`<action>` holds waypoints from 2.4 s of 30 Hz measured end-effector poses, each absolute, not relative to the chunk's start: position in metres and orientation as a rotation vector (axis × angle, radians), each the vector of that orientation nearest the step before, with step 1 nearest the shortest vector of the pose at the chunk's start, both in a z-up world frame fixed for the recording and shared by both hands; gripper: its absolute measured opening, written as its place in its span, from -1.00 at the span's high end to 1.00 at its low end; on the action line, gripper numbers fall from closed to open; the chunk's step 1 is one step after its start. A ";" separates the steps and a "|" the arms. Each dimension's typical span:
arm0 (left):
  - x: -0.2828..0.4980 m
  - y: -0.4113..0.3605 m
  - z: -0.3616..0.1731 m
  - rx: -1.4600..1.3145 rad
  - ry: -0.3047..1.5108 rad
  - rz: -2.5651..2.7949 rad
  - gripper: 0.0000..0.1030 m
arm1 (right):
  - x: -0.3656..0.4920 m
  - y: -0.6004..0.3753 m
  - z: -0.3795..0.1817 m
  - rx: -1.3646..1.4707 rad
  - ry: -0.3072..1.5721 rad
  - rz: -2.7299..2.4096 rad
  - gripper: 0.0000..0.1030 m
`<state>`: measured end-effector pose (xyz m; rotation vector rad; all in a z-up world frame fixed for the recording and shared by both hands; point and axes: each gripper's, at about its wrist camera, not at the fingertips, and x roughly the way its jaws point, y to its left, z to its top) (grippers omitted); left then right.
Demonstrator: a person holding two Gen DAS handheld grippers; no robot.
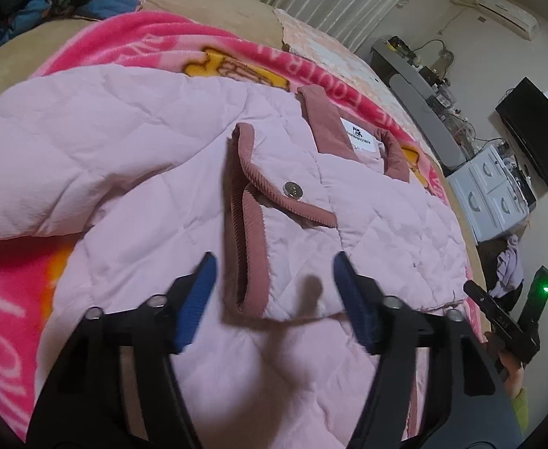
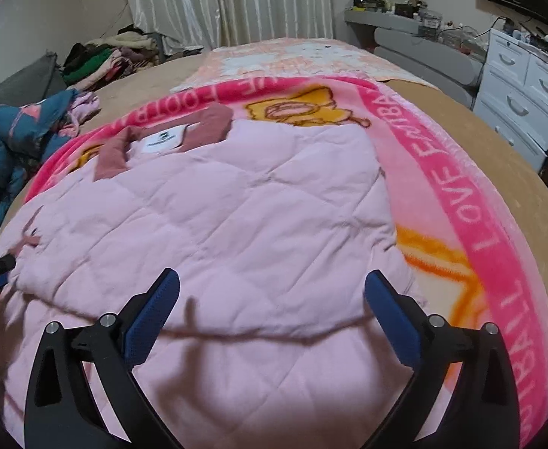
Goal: Fold large clothes
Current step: 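Release the cuff and move the left gripper to the other sleeve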
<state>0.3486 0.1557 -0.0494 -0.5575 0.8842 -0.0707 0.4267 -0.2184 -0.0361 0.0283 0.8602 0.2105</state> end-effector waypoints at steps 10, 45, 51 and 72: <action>0.321 0.168 -0.021 -0.539 0.865 0.037 -0.82 | 0.389 -0.189 -0.006 0.006 0.788 0.275 -0.92; 0.205 0.266 0.026 -0.471 0.713 0.392 -0.82 | 0.334 0.011 0.071 -0.099 0.690 0.570 -0.92; 0.200 0.289 0.025 -0.472 0.701 0.474 -0.82 | 0.331 0.046 0.073 -0.102 0.692 0.609 -0.92; 0.165 0.395 -0.003 -0.662 0.688 0.711 -0.82 | 0.325 0.163 0.060 -0.217 0.721 0.788 -0.92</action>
